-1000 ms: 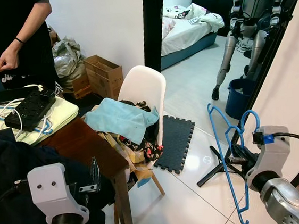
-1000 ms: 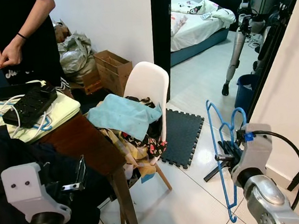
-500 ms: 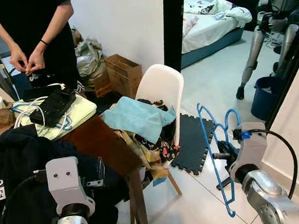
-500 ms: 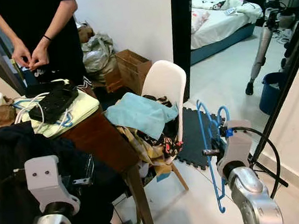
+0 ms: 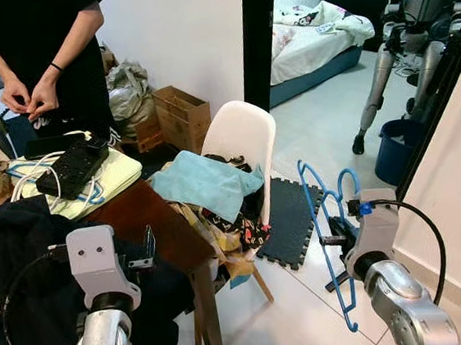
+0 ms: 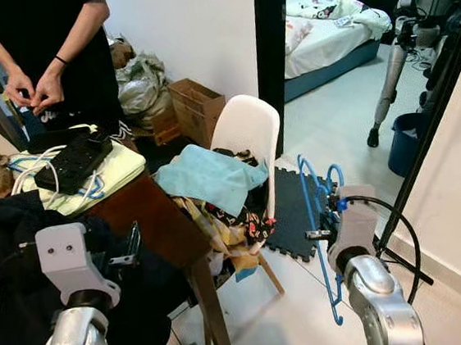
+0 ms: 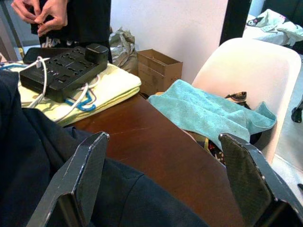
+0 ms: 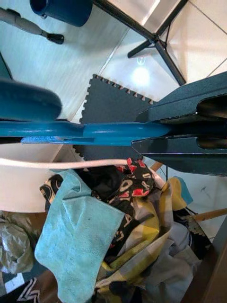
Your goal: Hang hanger
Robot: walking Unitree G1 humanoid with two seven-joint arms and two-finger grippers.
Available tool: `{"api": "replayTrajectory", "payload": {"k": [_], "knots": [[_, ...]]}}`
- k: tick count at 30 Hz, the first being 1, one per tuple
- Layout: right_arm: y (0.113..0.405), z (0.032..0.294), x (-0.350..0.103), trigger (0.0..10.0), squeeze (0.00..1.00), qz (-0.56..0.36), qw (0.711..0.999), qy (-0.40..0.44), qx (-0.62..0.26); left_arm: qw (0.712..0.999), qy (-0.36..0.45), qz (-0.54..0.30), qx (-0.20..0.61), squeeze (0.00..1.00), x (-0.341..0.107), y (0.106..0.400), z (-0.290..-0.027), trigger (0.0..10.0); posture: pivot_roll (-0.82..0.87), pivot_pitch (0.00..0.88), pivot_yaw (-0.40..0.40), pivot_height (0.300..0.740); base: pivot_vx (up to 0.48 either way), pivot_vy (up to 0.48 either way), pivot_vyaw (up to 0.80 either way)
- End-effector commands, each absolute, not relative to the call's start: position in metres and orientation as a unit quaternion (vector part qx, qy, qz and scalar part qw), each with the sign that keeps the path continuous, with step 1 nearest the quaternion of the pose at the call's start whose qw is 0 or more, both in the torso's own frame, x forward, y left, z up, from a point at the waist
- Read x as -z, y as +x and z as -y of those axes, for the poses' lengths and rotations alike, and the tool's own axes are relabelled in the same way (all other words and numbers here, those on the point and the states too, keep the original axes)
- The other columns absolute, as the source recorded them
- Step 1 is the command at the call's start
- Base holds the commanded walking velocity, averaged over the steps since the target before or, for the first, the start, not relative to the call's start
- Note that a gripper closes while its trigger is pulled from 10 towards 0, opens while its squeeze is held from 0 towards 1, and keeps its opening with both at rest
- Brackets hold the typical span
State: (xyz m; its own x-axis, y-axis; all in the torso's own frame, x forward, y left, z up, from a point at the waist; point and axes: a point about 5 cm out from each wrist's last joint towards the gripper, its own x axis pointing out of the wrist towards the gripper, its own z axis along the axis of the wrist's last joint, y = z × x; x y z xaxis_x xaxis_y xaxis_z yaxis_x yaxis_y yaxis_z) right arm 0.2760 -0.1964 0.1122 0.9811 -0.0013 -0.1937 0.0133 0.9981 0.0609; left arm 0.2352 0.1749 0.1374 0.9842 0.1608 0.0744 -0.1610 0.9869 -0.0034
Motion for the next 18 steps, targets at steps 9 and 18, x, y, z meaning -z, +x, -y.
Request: {"api": "replayTrajectory", "payload": {"k": [9,18], "knots": [[0.282,0.194,-0.112,10.0,0.00,-0.087,0.996,0.026,-0.008,0.995,0.043,0.025,-0.084,0.00,-0.130,0.231,-0.177,10.0,0.02,0.000,-0.011,0.740,0.000,0.000,0.00],[0.294,0.189,-0.111,10.0,0.00,-0.083,0.995,0.025,-0.045,0.992,0.061,-0.009,-0.108,0.00,-0.112,0.221,-0.190,10.0,0.04,0.000,-0.036,0.740,0.000,0.000,0.00]]}}
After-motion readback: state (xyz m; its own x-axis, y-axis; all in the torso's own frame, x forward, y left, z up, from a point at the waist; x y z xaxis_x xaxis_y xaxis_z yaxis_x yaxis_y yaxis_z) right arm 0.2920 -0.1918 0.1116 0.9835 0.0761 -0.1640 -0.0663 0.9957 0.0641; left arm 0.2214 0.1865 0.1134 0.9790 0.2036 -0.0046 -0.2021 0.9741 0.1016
